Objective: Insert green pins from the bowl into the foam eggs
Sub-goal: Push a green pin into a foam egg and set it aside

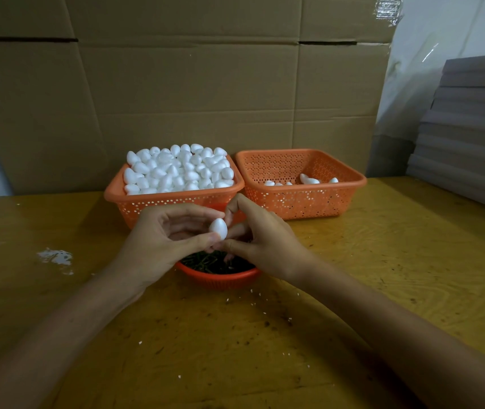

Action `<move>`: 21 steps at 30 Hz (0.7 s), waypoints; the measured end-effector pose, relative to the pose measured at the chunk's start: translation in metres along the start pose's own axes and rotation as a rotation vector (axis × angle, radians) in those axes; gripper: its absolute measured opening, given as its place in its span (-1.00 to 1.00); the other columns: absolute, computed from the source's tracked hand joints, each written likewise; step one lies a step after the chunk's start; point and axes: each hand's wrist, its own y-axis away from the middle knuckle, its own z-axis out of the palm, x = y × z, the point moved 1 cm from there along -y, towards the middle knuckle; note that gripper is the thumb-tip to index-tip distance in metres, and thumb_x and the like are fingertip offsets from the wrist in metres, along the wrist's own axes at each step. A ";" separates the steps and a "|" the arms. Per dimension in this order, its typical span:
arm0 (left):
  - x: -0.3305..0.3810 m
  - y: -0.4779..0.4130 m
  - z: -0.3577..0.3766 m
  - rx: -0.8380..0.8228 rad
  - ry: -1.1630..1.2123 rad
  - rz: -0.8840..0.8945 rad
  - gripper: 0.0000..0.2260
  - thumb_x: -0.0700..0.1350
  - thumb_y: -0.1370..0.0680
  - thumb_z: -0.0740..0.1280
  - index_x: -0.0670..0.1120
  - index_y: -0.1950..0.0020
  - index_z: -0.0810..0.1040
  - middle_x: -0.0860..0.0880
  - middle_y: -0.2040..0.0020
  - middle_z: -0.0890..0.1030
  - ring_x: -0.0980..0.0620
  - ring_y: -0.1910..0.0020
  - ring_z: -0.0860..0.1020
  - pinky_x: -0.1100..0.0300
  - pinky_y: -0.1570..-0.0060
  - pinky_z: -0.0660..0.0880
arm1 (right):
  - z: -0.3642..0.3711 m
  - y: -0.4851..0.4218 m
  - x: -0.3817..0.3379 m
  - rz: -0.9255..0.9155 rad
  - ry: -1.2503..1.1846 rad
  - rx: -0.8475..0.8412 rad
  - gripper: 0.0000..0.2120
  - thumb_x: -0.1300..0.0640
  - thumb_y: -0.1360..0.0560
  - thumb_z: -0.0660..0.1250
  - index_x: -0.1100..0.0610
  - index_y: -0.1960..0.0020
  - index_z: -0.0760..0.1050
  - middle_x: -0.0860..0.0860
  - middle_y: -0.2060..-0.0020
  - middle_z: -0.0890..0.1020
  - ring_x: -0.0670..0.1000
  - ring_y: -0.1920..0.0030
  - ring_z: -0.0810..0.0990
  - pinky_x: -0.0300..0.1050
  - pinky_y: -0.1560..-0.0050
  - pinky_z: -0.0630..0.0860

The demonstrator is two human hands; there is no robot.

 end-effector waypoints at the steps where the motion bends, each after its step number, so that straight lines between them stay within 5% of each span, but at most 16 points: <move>1: 0.000 0.000 0.000 -0.001 -0.006 0.001 -0.73 -0.17 -0.43 0.56 0.03 -0.10 0.75 -0.02 -0.08 0.77 -0.02 -0.08 0.74 0.22 -0.02 0.66 | 0.000 0.000 0.000 -0.003 0.002 0.000 -0.67 0.06 -0.56 0.49 0.03 -0.06 0.32 -0.17 0.14 0.77 -0.18 0.22 0.73 0.15 0.02 0.64; 5: 0.000 0.001 0.000 -0.004 -0.012 0.008 -0.74 -0.12 -0.40 0.57 0.06 -0.07 0.76 -0.01 -0.07 0.77 0.00 -0.07 0.74 0.23 -0.03 0.65 | -0.001 0.000 -0.001 0.002 0.019 0.002 -0.68 0.08 -0.56 0.49 0.08 -0.08 0.34 -0.16 0.13 0.77 -0.18 0.18 0.73 0.16 0.01 0.63; 15: -0.002 0.000 -0.002 -0.009 -0.073 -0.005 -0.74 -0.07 -0.40 0.59 0.09 -0.07 0.76 0.00 -0.07 0.77 -0.02 -0.07 0.74 -0.15 -0.20 0.62 | -0.002 0.002 -0.002 0.005 0.042 0.005 -0.72 0.13 -0.56 0.47 0.09 -0.08 0.36 -0.16 0.16 0.76 -0.16 0.17 0.73 0.17 0.04 0.63; 21: -0.005 -0.001 -0.004 0.001 -0.046 -0.002 -0.73 -0.11 -0.39 0.60 0.05 -0.07 0.75 -0.03 -0.06 0.77 -0.02 -0.10 0.74 0.00 -0.11 0.69 | -0.001 0.001 -0.002 0.010 0.033 0.007 -0.72 0.13 -0.57 0.48 0.13 -0.09 0.38 -0.11 0.12 0.77 -0.14 0.14 0.73 0.20 0.01 0.61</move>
